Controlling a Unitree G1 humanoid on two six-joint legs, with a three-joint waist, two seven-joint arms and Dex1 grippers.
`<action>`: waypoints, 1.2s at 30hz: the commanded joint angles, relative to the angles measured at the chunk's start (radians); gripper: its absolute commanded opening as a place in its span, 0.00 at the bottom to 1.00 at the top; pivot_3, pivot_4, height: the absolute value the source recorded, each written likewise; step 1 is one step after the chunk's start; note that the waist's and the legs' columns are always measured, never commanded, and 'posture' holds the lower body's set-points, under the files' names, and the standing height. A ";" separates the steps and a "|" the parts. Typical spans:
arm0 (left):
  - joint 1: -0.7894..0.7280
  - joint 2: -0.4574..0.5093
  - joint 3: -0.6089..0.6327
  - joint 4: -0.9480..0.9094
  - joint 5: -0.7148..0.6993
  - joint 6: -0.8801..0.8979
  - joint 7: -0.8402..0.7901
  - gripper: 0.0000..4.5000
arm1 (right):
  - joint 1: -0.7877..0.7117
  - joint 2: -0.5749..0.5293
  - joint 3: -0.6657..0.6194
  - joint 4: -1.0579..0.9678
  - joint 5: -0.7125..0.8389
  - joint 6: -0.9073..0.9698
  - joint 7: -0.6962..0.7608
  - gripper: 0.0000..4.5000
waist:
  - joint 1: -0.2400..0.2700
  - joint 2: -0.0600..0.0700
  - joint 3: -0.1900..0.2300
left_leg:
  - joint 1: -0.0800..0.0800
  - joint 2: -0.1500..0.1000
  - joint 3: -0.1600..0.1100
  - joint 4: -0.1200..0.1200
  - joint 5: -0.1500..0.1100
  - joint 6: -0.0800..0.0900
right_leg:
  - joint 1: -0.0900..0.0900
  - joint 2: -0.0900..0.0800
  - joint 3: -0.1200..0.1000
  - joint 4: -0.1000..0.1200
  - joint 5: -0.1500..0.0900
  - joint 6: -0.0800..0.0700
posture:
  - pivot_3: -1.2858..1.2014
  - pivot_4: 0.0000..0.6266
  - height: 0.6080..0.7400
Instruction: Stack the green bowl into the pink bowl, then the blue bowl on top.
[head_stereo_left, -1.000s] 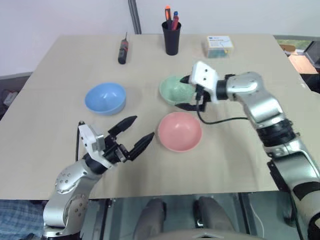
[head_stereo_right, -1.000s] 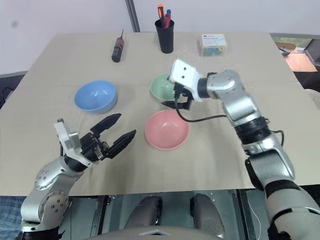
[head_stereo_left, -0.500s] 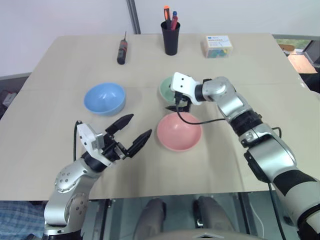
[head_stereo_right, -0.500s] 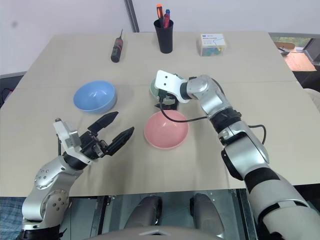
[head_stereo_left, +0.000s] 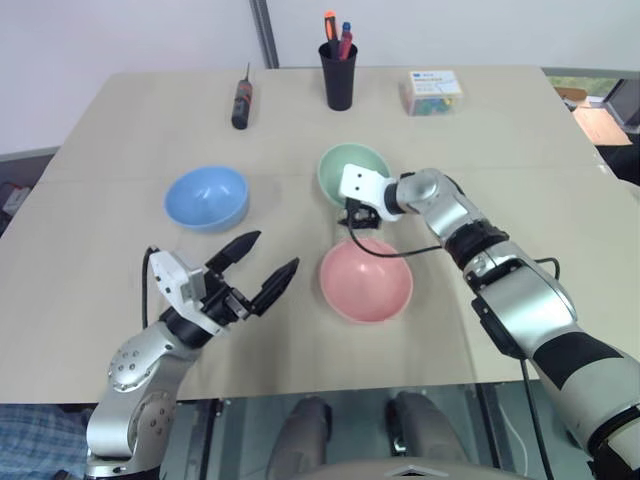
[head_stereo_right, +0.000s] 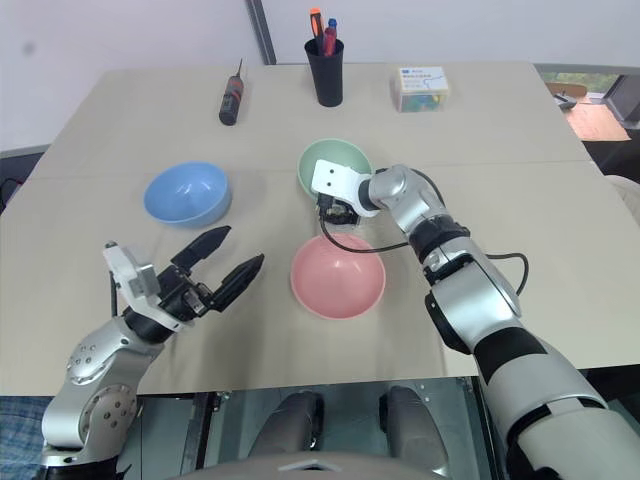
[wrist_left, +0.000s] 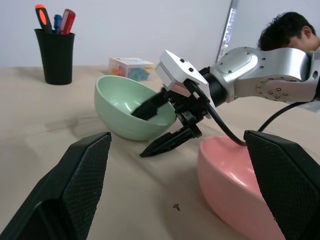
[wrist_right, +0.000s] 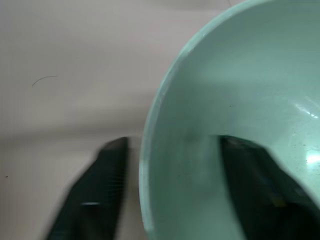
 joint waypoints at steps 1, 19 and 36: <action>0.007 -0.002 0.025 -0.052 0.003 -0.028 0.013 1.00 | -0.032 0.009 -0.021 -0.004 -0.001 -0.024 0.004 0.24 | 0.000 0.000 0.000 | 0.000 0.000 0.000 0.000 0.000 0.000 | 0.000 0.000 0.000 0.000 0.000 0.000 | 0.52 0.24 1.00; -0.033 0.032 0.025 -0.038 -0.029 -0.020 -0.021 1.00 | 0.160 -0.213 -0.062 -0.775 0.154 0.182 0.342 0.02 | 0.004 0.000 0.000 | -0.005 0.002 0.001 0.000 0.000 0.000 | -0.006 0.000 0.001 0.002 0.000 0.000 | 0.52 0.24 1.00; -0.136 0.053 -0.007 0.054 -0.032 0.002 -0.097 1.00 | 0.444 -0.521 0.022 -1.591 0.318 0.630 0.464 0.10 | 0.005 -0.001 0.000 | -0.003 0.001 -0.001 0.002 0.000 0.001 | -0.005 0.000 0.000 0.005 0.000 0.000 | 0.52 0.24 1.00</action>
